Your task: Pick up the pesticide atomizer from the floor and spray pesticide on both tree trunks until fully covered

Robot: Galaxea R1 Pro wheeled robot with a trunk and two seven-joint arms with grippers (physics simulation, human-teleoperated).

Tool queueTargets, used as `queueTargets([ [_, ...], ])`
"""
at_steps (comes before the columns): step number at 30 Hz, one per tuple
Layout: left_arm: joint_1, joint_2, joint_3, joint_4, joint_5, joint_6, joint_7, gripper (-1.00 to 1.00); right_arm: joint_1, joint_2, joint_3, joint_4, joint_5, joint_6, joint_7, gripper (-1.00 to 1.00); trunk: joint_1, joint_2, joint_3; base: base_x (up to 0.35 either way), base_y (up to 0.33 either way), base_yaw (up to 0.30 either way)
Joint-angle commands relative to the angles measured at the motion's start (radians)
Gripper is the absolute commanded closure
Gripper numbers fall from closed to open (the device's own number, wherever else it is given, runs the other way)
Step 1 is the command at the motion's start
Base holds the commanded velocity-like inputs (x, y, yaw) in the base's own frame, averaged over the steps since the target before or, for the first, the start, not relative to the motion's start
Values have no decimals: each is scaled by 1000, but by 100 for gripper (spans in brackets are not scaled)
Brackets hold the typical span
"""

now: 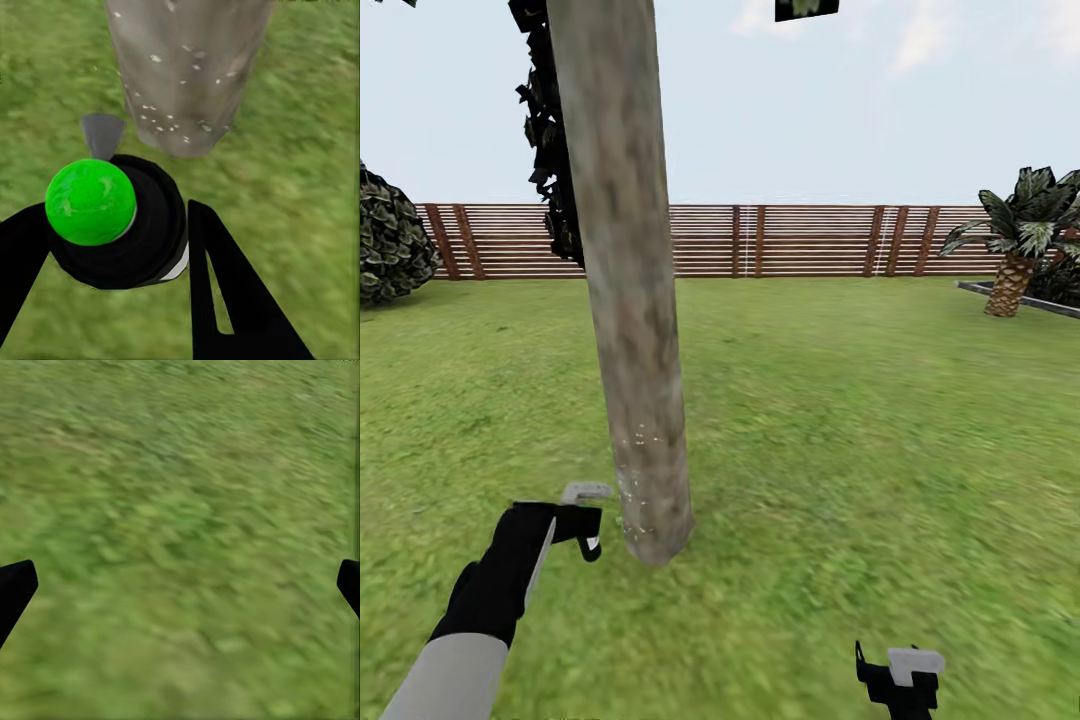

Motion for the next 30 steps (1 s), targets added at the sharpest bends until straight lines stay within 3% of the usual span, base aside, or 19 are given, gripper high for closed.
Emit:
queueTargets([
  [1,1,-5,0,18,1,-32,14,100,0,0,0,0,0,0,0,-100,0,0,0,0,-267,179],
  [5,1,-10,2,66,7,-89,27,100,0,0,0,0,0,0,0,-100,0,0,0,0,-269,253],
  [15,1,-12,6,72,10,-95,29,100,0,1,0,1,0,0,0,-100,0,0,0,0,-271,253],
  [22,1,-47,5,84,9,-98,29,100,0,2,0,0,0,0,0,-100,0,0,0,0,-271,22],
  [30,1,-47,8,86,6,-98,29,100,0,2,0,0,0,0,0,-100,0,0,0,-5,-271,0],
])
